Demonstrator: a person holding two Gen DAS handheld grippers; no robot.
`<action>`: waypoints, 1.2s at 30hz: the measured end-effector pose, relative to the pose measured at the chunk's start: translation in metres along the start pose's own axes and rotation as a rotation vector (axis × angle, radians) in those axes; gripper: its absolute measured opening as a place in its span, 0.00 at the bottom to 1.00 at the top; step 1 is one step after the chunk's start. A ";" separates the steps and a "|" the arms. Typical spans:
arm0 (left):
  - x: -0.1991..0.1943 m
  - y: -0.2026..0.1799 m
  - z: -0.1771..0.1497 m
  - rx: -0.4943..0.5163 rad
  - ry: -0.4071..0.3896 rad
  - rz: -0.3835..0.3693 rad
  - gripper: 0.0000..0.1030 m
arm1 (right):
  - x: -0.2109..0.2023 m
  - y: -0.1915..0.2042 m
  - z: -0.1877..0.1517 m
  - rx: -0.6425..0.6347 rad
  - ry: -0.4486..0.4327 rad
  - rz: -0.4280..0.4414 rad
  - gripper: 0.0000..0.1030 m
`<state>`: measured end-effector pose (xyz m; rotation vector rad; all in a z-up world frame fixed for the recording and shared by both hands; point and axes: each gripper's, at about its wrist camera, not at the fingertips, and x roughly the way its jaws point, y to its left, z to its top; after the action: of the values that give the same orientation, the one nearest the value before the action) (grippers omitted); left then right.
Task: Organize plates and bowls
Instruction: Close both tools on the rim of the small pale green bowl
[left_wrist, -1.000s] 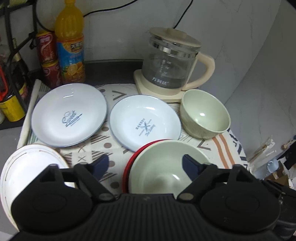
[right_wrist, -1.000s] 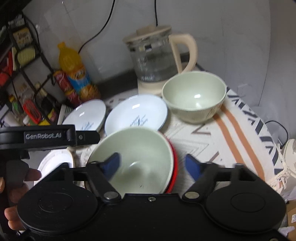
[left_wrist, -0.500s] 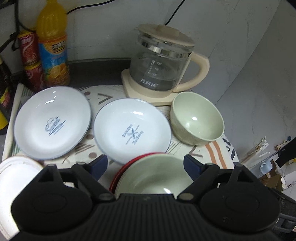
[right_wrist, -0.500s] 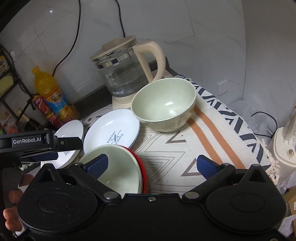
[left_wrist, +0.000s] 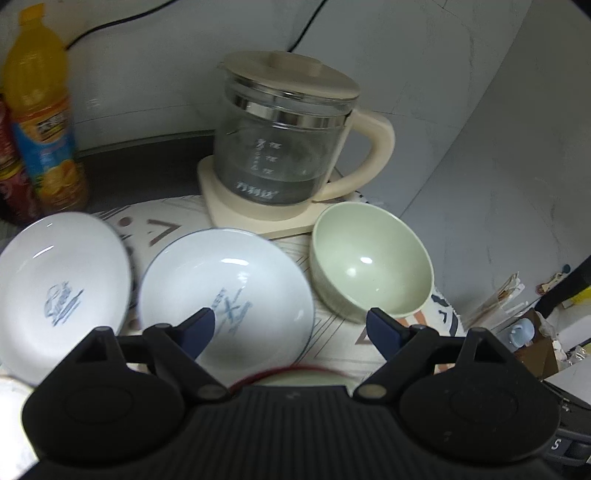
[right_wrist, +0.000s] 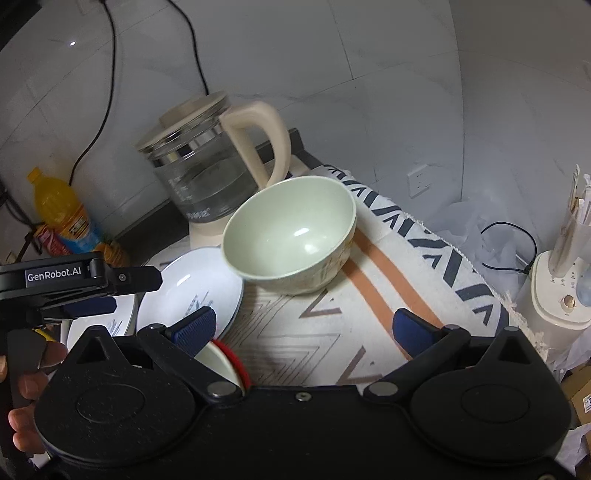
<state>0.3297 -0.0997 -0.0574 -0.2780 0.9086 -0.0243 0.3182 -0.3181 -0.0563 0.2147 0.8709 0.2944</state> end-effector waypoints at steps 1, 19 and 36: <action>0.005 -0.001 0.003 0.010 0.003 -0.006 0.85 | 0.003 0.000 0.002 0.008 -0.002 -0.005 1.00; 0.070 -0.009 0.044 0.083 0.041 -0.114 0.73 | 0.048 -0.005 0.032 0.090 -0.037 -0.093 0.80; 0.121 -0.015 0.052 0.117 0.132 -0.164 0.35 | 0.099 -0.004 0.047 0.133 0.022 -0.097 0.54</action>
<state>0.4465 -0.1187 -0.1171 -0.2434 1.0094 -0.2488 0.4159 -0.2915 -0.0990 0.2921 0.9210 0.1491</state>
